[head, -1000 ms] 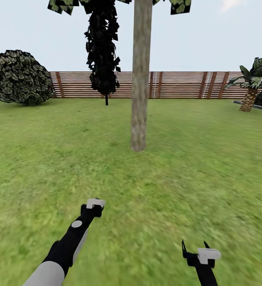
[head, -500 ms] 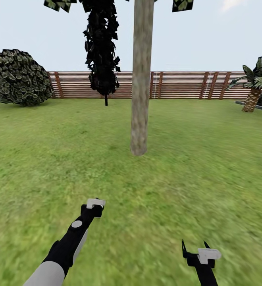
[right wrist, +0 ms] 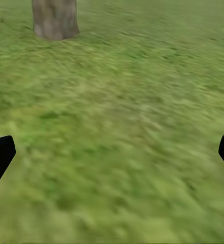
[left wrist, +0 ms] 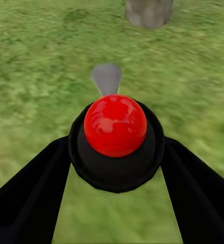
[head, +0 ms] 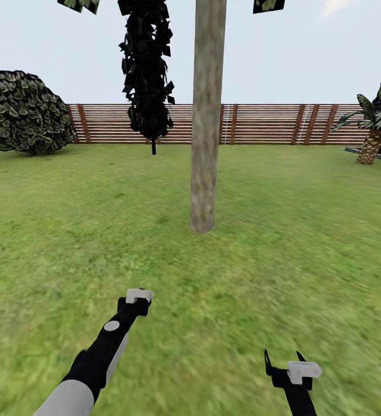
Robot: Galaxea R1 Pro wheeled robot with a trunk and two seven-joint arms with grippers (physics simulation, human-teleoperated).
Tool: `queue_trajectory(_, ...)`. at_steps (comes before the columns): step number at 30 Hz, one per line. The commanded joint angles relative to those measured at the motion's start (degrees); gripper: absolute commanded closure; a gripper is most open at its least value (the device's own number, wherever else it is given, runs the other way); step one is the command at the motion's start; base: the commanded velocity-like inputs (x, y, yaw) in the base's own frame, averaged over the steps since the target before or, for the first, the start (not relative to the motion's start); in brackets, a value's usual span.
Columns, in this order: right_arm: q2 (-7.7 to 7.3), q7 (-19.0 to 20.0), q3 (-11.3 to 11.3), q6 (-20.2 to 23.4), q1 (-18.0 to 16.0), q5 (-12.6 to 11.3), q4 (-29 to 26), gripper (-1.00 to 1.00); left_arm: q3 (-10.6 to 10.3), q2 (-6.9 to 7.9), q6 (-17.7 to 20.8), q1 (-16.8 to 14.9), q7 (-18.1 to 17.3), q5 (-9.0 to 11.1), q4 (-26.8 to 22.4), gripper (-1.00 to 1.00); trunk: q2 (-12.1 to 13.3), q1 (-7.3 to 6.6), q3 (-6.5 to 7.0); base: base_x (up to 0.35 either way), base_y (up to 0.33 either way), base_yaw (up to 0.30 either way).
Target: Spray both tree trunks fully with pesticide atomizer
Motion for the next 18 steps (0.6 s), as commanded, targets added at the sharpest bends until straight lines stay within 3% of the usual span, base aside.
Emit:
queue_trajectory(1,0.0,-0.01,0.0,0.0,0.0,0.0,0.01,-1.0,0.0,0.0,0.0,0.0,-0.04,0.0,-0.01,1.0,0.0,0.0,0.0,0.339,0.0,0.0)
queue_trajectory(18,0.0,-0.03,0.0,-0.07,0.0,-0.07,0.33,-1.0,0.0,0.0,0.0,0.0,-0.04,0.0,-0.01,1.0,0.0,0.0,0.0,0.338,0.0,0.0)
